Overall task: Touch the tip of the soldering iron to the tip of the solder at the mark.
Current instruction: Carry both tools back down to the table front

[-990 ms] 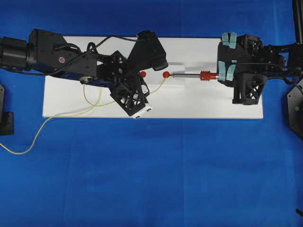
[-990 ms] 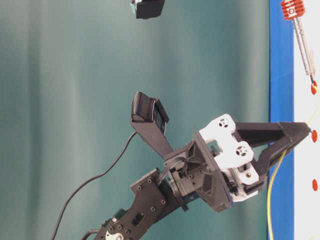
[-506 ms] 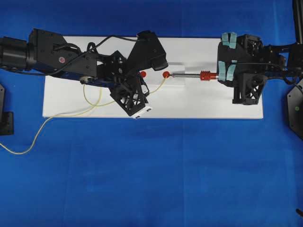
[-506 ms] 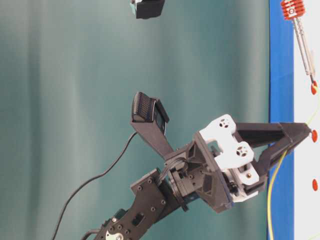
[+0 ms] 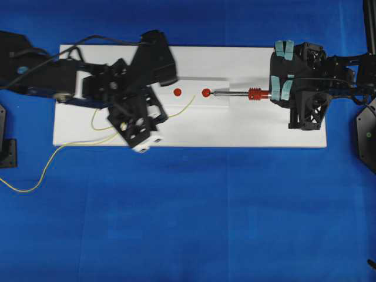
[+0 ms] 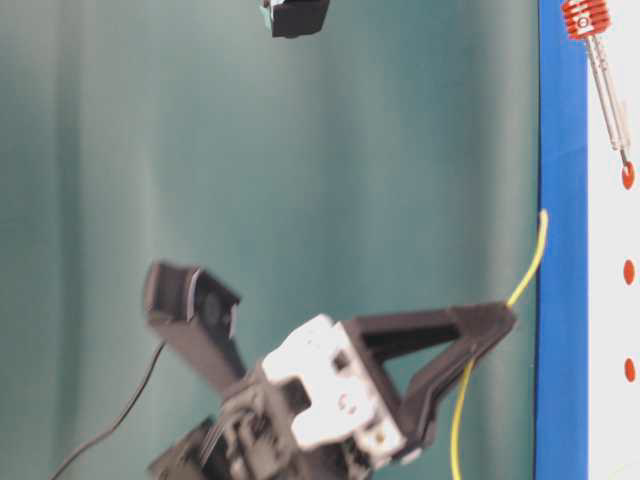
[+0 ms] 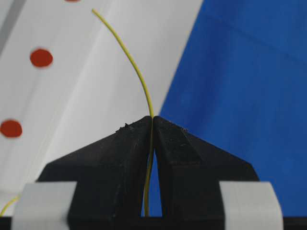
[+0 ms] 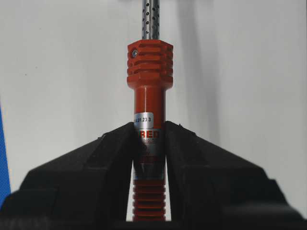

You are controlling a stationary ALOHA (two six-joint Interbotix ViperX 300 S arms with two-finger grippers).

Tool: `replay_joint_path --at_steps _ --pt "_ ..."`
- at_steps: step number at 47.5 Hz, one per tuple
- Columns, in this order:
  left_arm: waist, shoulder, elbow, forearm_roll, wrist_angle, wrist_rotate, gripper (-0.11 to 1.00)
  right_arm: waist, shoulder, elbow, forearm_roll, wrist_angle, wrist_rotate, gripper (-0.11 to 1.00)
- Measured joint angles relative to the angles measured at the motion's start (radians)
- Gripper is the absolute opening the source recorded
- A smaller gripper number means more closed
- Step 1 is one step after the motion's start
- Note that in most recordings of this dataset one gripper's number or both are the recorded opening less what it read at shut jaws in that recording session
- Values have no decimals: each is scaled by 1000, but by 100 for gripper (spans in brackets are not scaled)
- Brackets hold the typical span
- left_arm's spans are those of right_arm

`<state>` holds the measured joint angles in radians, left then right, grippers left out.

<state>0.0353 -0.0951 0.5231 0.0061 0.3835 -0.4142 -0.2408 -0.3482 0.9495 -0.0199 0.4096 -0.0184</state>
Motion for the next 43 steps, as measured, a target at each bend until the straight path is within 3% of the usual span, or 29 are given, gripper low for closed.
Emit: replay_joint_path --at_steps 19,31,43 --pt "-6 -78 91 0 -109 -3 3 0 -25 -3 -2 12 2 7" --pt "-20 -78 92 0 -110 -2 3 0 -252 5 0 100 2 7" --pt "-32 -94 115 0 -114 -3 3 0 -492 46 -2 193 64 7"
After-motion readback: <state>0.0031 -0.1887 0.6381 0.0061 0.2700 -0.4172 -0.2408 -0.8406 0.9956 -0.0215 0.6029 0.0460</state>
